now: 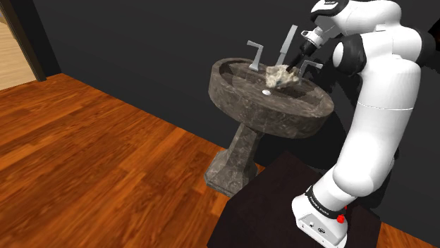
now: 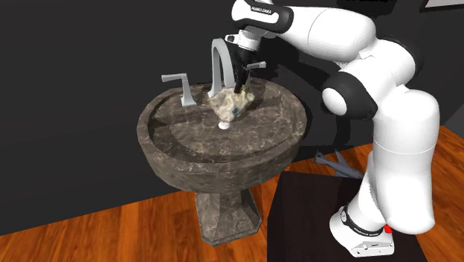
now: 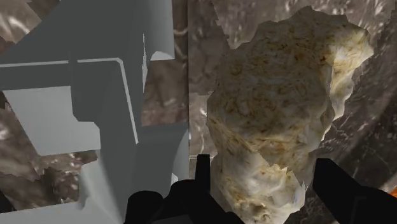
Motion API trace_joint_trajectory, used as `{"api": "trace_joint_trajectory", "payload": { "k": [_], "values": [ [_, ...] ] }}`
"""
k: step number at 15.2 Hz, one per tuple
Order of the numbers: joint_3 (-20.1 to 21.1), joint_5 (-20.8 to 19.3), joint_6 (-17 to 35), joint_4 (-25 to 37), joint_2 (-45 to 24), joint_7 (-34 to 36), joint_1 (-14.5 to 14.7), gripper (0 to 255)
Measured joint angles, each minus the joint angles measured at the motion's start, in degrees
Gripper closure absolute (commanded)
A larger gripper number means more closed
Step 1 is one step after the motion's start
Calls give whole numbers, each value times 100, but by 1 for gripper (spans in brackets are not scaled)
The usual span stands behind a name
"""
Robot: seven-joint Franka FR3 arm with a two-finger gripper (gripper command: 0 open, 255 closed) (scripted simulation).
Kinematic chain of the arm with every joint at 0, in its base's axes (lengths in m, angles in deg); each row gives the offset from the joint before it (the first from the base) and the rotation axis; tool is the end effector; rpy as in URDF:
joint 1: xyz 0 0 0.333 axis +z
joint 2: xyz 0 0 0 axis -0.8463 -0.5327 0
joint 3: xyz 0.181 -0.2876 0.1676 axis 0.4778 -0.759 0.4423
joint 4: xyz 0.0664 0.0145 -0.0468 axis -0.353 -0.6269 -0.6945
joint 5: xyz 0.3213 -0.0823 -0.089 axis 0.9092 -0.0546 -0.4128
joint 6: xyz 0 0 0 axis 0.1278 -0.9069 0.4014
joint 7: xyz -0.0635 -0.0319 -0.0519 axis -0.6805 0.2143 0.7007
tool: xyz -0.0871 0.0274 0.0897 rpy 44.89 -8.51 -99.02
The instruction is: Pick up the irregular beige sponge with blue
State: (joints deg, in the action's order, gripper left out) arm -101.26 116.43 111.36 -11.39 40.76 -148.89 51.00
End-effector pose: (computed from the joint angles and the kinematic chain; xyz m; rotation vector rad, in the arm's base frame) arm 0.4676 -0.3896 0.5548 -2.7451 -0.5298 -0.4379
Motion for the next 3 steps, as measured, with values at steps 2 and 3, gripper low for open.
{"api": "trace_joint_trajectory", "payload": {
  "k": [2, 3],
  "values": [
    [1, 0, -151, 181, -5, 76, -44, 255],
    [4, 8, -207, 254, -18, 96, -71, 255]
  ]
}}
